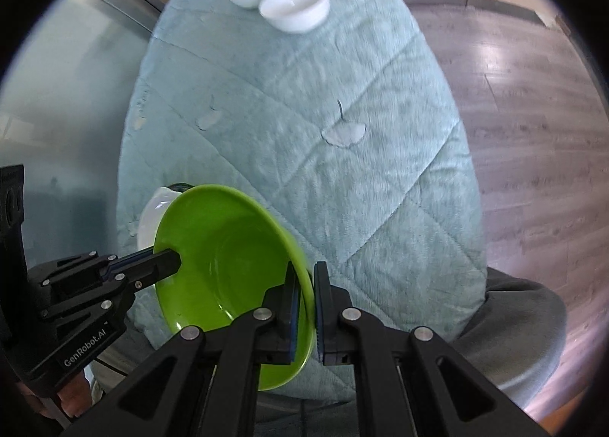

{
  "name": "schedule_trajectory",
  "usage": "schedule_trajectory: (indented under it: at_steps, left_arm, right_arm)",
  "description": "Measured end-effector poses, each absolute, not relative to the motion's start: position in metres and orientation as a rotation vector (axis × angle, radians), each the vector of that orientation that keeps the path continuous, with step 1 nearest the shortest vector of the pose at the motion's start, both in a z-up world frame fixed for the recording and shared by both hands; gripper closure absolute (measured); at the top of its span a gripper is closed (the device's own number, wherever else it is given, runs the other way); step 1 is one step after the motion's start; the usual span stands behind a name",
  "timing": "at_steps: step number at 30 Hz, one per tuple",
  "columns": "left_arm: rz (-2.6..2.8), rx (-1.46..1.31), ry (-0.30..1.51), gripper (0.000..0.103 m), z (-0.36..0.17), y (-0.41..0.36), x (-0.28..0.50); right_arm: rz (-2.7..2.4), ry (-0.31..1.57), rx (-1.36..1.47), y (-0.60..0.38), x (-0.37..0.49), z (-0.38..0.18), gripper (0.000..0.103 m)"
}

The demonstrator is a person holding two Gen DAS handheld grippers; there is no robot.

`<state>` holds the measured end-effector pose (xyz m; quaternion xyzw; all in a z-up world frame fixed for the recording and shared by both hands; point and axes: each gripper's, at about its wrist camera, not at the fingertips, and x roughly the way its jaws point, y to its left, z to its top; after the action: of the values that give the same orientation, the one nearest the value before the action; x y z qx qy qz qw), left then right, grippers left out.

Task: Organize plates and bowls
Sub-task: 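Lift the green bowl with both grippers and carry it beside the plate stack, then lower the green bowl onto the table and open both grippers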

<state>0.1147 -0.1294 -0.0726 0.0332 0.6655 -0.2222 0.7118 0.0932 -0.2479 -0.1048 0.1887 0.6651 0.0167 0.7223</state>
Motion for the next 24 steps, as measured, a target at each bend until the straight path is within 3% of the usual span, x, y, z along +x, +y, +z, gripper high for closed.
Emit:
schedule_trajectory:
  at_steps: [11,24]
  left_arm:
    - [-0.447,0.057,1.594,0.1,-0.141,-0.131,0.14]
    - [-0.417,0.086,1.606,0.096,-0.156,-0.134,0.139]
  right_arm:
    - [0.012,1.582,0.448,-0.252,0.116,-0.167,0.095]
    - [-0.001,1.572,0.497,-0.253,0.12,-0.181,0.09]
